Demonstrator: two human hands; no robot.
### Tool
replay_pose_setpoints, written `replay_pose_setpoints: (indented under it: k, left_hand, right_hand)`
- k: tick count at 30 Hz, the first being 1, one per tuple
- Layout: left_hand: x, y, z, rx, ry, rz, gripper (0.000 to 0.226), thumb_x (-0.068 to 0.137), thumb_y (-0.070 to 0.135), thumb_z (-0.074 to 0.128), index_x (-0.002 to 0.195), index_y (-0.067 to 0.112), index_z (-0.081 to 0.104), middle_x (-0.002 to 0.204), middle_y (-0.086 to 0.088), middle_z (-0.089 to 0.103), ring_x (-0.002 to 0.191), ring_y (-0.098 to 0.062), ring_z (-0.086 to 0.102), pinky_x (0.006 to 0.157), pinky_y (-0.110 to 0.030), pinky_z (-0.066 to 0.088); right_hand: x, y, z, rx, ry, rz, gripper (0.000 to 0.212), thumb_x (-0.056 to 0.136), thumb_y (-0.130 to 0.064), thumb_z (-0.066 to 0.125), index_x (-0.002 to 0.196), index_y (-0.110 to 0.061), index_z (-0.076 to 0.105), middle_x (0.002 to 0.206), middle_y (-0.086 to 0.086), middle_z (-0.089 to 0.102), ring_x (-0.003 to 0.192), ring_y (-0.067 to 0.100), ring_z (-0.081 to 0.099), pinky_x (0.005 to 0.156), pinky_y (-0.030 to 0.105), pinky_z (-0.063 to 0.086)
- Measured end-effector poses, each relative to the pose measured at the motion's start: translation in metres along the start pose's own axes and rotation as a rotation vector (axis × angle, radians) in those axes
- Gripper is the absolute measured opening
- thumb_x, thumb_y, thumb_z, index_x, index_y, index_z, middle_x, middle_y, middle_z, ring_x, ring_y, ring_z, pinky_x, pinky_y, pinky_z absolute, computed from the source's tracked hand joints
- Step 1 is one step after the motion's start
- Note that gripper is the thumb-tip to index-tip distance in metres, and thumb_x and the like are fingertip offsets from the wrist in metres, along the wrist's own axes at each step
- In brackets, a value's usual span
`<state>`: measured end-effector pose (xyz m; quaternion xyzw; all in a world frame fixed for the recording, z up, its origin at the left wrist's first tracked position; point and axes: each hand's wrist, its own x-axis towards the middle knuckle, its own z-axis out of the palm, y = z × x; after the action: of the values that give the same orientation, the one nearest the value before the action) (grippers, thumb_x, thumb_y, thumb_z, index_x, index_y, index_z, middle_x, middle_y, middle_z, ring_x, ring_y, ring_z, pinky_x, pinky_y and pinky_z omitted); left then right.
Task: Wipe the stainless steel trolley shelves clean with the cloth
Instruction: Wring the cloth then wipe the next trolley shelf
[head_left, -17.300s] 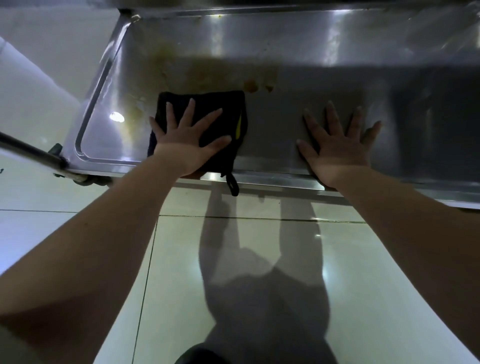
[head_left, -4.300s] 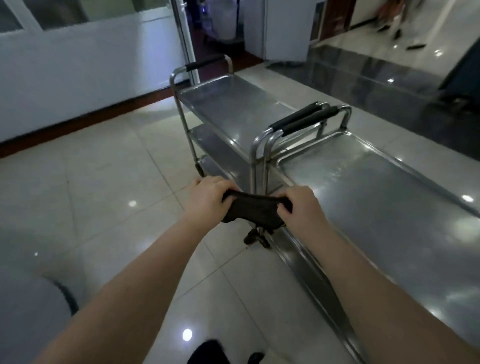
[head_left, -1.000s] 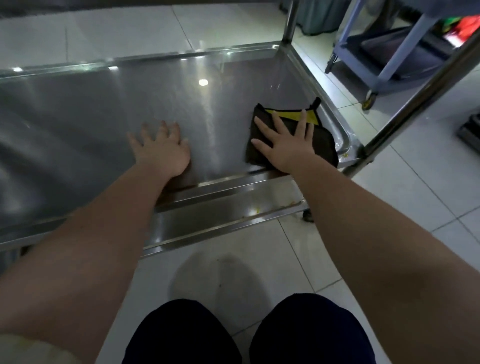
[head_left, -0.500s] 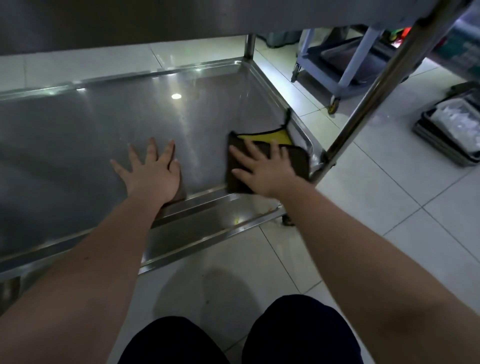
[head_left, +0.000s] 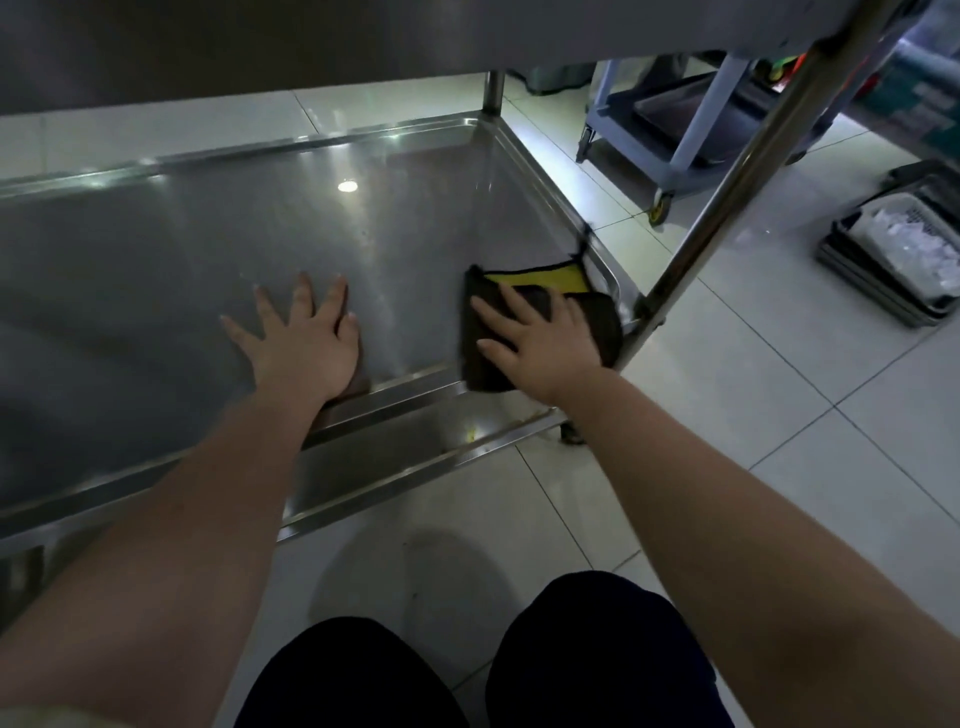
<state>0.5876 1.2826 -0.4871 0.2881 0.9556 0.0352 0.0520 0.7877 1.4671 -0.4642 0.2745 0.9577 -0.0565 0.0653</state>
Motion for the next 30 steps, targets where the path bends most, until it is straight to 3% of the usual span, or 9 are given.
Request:
replay_pose_setpoints:
  k: [3,5,10,15,18,23,25,28,30]
  left_hand:
    - [-0.001,-0.001,-0.003,0.003,-0.02,-0.003,0.052,0.1,0.052,0.012,0.152,0.049,0.005,0.165,0.008,0.0,0.149,-0.039,-0.006,0.107,-0.073,-0.008]
    - [0.0,-0.004,-0.008,-0.024,-0.047,0.003,0.05,0.102,0.05,0.015,0.151,0.05,0.007,0.165,0.01,0.0,0.15,-0.035,-0.006,0.109,-0.072,-0.007]
    - [0.01,-0.046,-0.027,-0.004,-0.11,0.164,0.049,0.104,0.048,0.017,0.153,0.047,0.011,0.165,0.011,0.004,0.151,-0.028,0.006,0.113,-0.067,0.003]
    - [0.006,-0.144,-0.031,-0.034,-0.072,0.054,0.049,0.102,0.056,0.018,0.151,0.053,0.011,0.164,0.013,0.005,0.15,-0.034,0.004,0.113,-0.068,0.006]
    - [0.0,-0.156,-0.029,-0.009,-0.037,0.049,0.049,0.102,0.055,0.016,0.15,0.053,0.01,0.164,0.013,0.005,0.15,-0.032,0.003,0.111,-0.072,0.004]
    - [-0.001,-0.157,-0.028,0.008,-0.027,0.039,0.048,0.102,0.055,0.014,0.15,0.055,0.007,0.164,0.013,0.003,0.151,-0.029,0.002,0.11,-0.072,0.002]
    - [-0.002,-0.157,-0.027,0.019,-0.027,0.04,0.049,0.102,0.053,0.013,0.15,0.055,0.006,0.164,0.013,0.002,0.151,-0.028,0.002,0.111,-0.072,0.002]
    - [-0.005,-0.155,-0.027,0.022,-0.021,0.046,0.049,0.102,0.054,0.012,0.15,0.054,0.007,0.164,0.014,0.003,0.151,-0.028,0.003,0.111,-0.072,0.001]
    - [-0.006,-0.155,-0.025,0.009,-0.014,0.044,0.048,0.102,0.055,0.013,0.15,0.055,0.007,0.164,0.014,0.004,0.151,-0.028,0.003,0.111,-0.071,0.0]
  right_hand:
    - [-0.001,-0.081,0.006,-0.019,-0.043,-0.246,0.061,0.087,-0.074,0.006,0.146,-0.059,-0.003,0.163,-0.015,-0.004,0.145,0.047,-0.008,0.116,0.059,-0.004]
    - [0.009,-0.089,0.001,-0.004,-0.085,-0.299,0.059,0.09,-0.074,0.01,0.146,-0.06,-0.002,0.162,-0.018,-0.005,0.146,0.044,-0.011,0.116,0.058,-0.007]
    - [0.03,0.027,-0.015,0.026,-0.064,0.062,0.058,0.094,-0.07,0.021,0.146,-0.061,-0.003,0.162,-0.018,-0.008,0.148,0.042,-0.007,0.117,0.058,-0.006]
    - [0.037,0.052,-0.016,0.008,-0.1,0.195,0.057,0.093,-0.072,0.018,0.144,-0.063,-0.007,0.163,-0.016,-0.008,0.147,0.044,-0.004,0.117,0.058,-0.004]
    - [0.045,-0.004,-0.014,0.048,-0.074,0.178,0.06,0.091,-0.074,0.015,0.145,-0.06,-0.008,0.163,-0.015,-0.011,0.145,0.048,-0.007,0.116,0.061,-0.004]
    - [0.041,-0.194,0.007,-0.026,-0.076,-0.238,0.065,0.089,-0.077,0.01,0.147,-0.056,-0.01,0.163,-0.011,-0.015,0.143,0.05,-0.016,0.112,0.066,-0.012]
    - [0.041,-0.217,0.012,-0.032,-0.078,-0.335,0.065,0.087,-0.079,0.009,0.146,-0.058,-0.01,0.162,-0.014,-0.014,0.144,0.046,-0.018,0.112,0.064,-0.014]
    - [0.054,-0.166,0.009,-0.02,0.001,-0.331,0.066,0.085,-0.081,0.013,0.145,-0.061,-0.004,0.163,-0.017,-0.005,0.148,0.042,-0.005,0.113,0.06,-0.009]
    - [0.062,-0.103,0.004,-0.036,0.041,-0.207,0.068,0.082,-0.083,0.014,0.145,-0.062,-0.003,0.163,-0.015,0.0,0.148,0.041,0.004,0.114,0.06,-0.002]
